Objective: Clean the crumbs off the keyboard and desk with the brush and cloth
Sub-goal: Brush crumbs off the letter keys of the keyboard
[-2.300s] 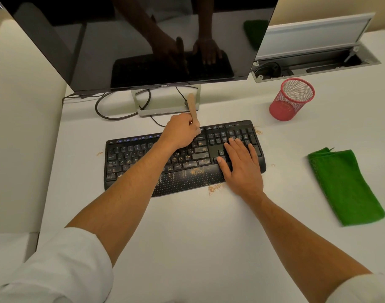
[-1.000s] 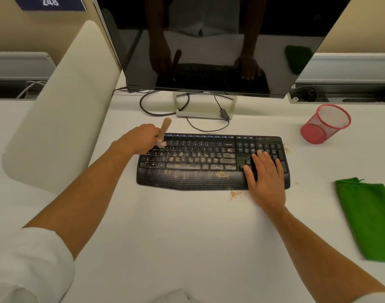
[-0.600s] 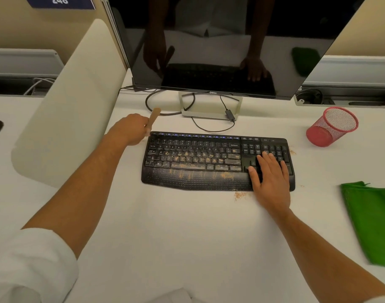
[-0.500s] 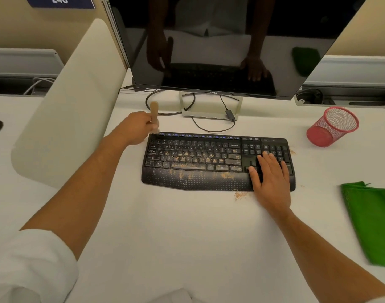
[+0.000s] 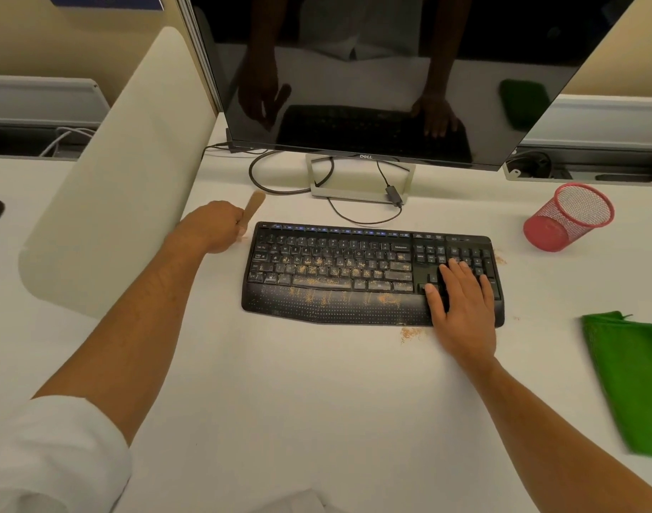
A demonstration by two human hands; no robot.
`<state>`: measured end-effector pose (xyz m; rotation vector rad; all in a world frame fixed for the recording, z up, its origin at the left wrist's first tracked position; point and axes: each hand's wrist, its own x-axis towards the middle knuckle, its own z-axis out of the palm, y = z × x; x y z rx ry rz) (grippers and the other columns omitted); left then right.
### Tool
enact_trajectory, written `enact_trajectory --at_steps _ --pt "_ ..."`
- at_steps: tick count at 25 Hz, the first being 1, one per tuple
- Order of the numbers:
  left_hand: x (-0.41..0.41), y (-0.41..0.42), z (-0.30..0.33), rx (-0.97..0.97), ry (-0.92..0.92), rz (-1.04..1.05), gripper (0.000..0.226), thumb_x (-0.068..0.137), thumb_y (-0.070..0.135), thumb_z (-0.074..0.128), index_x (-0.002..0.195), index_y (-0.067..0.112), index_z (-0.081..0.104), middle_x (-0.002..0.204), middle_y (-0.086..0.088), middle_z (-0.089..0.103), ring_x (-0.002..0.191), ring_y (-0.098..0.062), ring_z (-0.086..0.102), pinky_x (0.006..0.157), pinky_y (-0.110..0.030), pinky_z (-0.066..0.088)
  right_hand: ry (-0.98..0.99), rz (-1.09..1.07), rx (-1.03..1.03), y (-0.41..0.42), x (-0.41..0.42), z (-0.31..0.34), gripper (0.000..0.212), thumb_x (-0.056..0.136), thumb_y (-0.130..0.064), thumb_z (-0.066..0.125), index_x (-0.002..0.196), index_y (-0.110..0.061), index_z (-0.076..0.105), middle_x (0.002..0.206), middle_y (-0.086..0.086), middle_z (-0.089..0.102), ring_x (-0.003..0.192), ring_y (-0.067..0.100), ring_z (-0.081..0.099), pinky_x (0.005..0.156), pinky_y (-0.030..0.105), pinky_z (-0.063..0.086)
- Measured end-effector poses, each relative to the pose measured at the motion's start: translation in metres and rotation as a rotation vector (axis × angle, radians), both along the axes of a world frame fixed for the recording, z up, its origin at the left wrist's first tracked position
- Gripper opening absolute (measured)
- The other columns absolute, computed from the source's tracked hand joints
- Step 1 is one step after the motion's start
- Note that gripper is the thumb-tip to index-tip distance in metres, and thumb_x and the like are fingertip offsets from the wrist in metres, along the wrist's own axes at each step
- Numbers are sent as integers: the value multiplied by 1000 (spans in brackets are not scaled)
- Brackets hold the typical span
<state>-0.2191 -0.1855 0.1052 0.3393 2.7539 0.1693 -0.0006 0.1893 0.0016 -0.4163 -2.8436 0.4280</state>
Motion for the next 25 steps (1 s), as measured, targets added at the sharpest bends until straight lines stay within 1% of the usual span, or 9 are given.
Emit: enact_trajectory --at_steps 2,6,9,11,14,17,20,22,25 --pt "0 6 0 86 34 0 19 100 21 54 104 6 65 106 -12 64 91 -26 56 80 -36 43 1 -3 -2 0 0 1 60 102 -52 31 146 -14 48 154 6 45 148 20 30 126 41 9" --pt "6 16 -6 401 11 36 22 100 25 52 104 10 68 115 -2 65 104 -22 58 92 -36 43 11 2 -1 0 0 2 61 102 -52 30 145 -13 49 153 6 46 148 21 31 126 43 10" --pt "14 12 -11 382 -15 88 27 101 27 52 112 7 66 110 -1 61 102 -21 56 88 -36 42 9 4 -9 0 0 2 61 102 -52 31 145 -13 49 153 6 46 148 21 30 126 43 10" --pt "12 6 -9 244 -31 90 26 102 26 52 112 6 64 104 -5 59 94 -22 52 80 -33 38 0 0 -5 0 0 2 60 102 -51 32 146 -14 48 154 6 45 148 20 30 126 42 9" --pt "9 -1 -4 17 -8 97 21 101 20 49 103 4 63 106 -13 66 89 -28 56 76 -36 42 -4 -1 -4 0 0 1 59 102 -51 32 146 -14 47 154 5 44 149 20 29 126 42 9" --pt "12 6 -3 182 83 160 22 100 20 51 103 2 64 101 -10 64 89 -27 57 75 -35 42 -6 0 -6 0 0 2 59 102 -51 32 146 -14 48 155 6 44 149 20 29 126 42 9" --pt "17 17 -7 424 -32 75 18 101 22 53 104 10 66 109 -2 63 100 -21 59 87 -31 42 2 -2 -1 0 0 1 60 102 -51 31 145 -13 49 154 6 45 149 20 29 126 42 9" --pt "19 17 -10 443 -97 15 14 100 21 54 102 16 66 113 0 64 105 -19 59 92 -28 40 6 0 -5 0 0 2 61 102 -51 31 145 -13 49 154 7 45 148 21 30 126 42 9" --pt "15 11 -10 348 -101 -3 16 101 22 53 105 14 66 112 -1 62 103 -18 56 90 -29 37 15 -4 0 -1 0 2 61 102 -51 31 144 -12 50 153 7 46 148 21 31 126 42 10"
